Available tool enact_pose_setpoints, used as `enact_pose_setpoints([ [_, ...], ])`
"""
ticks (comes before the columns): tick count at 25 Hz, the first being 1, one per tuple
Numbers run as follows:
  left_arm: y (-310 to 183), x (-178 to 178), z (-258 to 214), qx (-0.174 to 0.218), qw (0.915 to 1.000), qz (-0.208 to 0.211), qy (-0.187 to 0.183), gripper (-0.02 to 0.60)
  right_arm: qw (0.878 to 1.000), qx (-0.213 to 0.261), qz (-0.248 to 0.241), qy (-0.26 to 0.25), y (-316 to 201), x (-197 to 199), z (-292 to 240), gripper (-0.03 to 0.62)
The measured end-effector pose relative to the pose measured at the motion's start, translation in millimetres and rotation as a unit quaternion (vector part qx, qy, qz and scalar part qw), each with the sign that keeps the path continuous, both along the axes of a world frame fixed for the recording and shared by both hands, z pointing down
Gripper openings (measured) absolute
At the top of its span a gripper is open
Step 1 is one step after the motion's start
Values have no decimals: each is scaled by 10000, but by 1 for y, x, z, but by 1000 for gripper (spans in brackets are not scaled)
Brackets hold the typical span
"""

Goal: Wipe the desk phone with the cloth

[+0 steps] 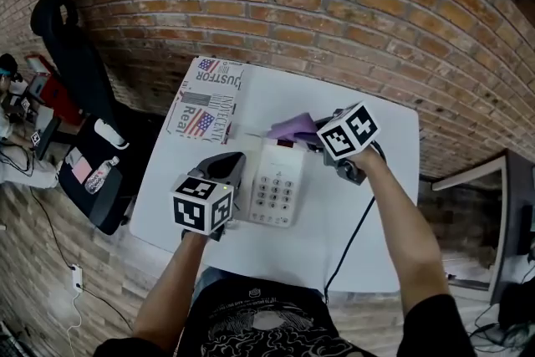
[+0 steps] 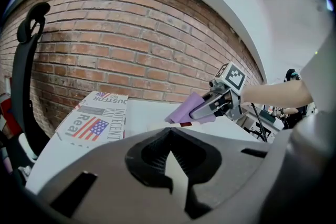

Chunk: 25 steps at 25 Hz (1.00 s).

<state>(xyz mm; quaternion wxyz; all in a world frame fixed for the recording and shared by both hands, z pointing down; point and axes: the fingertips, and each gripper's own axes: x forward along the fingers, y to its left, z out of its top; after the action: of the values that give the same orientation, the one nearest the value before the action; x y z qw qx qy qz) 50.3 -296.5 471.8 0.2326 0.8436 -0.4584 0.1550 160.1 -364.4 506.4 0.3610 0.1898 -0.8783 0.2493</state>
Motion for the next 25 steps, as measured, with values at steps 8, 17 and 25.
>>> enact_pose_setpoints([
  [8, -5, 6, -12, 14, 10000, 70, 64, 6, 9971, 580, 498, -3, -2, 28, -21, 44],
  [17, -5, -8, -38, 231, 9994, 233, -66, 6, 9824, 1168, 1416, -330, 10, 45, -75, 44],
  [25, 9, -23, -66, 502, 9979, 403, -59, 6, 9601, 1651, 2184, -574, 44, 49, -119, 44],
])
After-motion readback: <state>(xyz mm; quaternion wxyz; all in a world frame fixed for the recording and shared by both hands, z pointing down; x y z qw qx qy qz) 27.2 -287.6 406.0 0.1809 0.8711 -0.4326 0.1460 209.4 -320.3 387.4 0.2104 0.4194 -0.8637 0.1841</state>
